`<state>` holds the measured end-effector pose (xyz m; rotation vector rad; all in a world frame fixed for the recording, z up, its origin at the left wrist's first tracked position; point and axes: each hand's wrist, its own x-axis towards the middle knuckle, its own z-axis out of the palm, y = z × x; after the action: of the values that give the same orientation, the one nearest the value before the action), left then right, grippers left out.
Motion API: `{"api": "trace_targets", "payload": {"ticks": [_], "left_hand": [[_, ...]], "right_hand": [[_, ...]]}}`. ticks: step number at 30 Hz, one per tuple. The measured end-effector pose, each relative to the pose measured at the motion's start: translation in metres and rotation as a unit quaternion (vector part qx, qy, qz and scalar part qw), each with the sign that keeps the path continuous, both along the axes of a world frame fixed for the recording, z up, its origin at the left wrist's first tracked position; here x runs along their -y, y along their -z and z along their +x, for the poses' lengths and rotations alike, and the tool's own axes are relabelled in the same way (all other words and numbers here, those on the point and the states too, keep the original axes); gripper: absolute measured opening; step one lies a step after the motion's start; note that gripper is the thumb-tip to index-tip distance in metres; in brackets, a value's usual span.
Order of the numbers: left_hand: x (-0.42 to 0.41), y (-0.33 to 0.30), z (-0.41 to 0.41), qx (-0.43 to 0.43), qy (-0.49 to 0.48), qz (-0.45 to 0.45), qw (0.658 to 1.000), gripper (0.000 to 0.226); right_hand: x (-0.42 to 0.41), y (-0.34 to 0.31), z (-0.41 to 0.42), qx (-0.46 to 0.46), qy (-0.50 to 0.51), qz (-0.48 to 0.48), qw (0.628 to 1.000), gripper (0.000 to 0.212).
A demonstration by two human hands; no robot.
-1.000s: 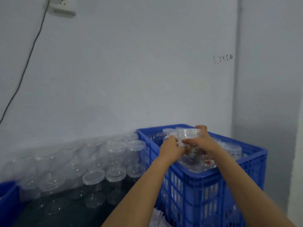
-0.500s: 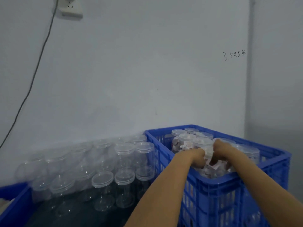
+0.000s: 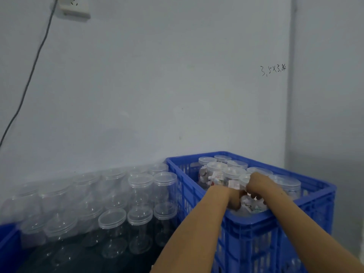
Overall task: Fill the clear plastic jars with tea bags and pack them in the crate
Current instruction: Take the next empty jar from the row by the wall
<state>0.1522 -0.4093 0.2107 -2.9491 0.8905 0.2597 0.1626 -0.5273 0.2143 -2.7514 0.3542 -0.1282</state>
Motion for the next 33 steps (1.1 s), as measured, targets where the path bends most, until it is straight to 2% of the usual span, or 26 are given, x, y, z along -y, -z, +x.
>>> {"api": "trace_targets", "payload": {"ticks": [3,5,7,10,13,15,18,20,24,28,33], "left_hand": [[-0.001,-0.007,-0.008,0.066,-0.018,-0.055,0.996,0.050],[-0.005,-0.013,-0.014,0.136,-0.036,-0.147,0.979,0.040],[-0.015,-0.018,-0.021,0.165,-0.057,-0.271,0.947,0.032],[-0.040,-0.020,-0.029,0.156,-0.081,-0.451,0.875,0.032],[-0.074,-0.014,-0.035,0.143,-0.098,-0.603,0.779,0.031],[-0.101,-0.005,-0.040,0.162,-0.113,-0.663,0.722,0.030],[-0.147,0.019,-0.046,0.187,-0.156,-0.708,0.663,0.030],[-0.177,0.039,-0.047,0.190,-0.204,-0.724,0.631,0.030],[-0.228,0.081,-0.044,0.223,-0.301,-0.683,0.627,0.030],[-0.261,0.113,-0.038,0.253,-0.348,-0.666,0.609,0.035],[-0.294,0.142,-0.028,0.288,-0.431,-0.608,0.601,0.063]], "right_hand": [[-0.003,-0.002,-0.005,-0.008,0.006,0.044,0.999,0.020],[-0.007,-0.006,-0.012,0.002,0.003,0.108,0.994,0.021],[-0.014,-0.014,-0.022,0.040,-0.018,0.233,0.971,0.019],[-0.042,-0.032,-0.047,0.097,-0.064,0.406,0.907,0.017],[-0.088,-0.046,-0.066,0.143,-0.111,0.496,0.849,0.016],[-0.123,-0.048,-0.070,0.178,-0.134,0.543,0.809,0.020],[-0.178,-0.039,-0.069,0.196,-0.140,0.599,0.764,0.021],[-0.211,-0.020,-0.064,0.184,-0.129,0.624,0.748,0.022],[-0.256,0.035,-0.053,0.146,-0.072,0.653,0.740,0.024],[-0.282,0.081,-0.046,0.096,-0.053,0.643,0.758,0.029],[-0.319,0.118,-0.042,0.047,-0.076,0.646,0.758,0.032]]}}
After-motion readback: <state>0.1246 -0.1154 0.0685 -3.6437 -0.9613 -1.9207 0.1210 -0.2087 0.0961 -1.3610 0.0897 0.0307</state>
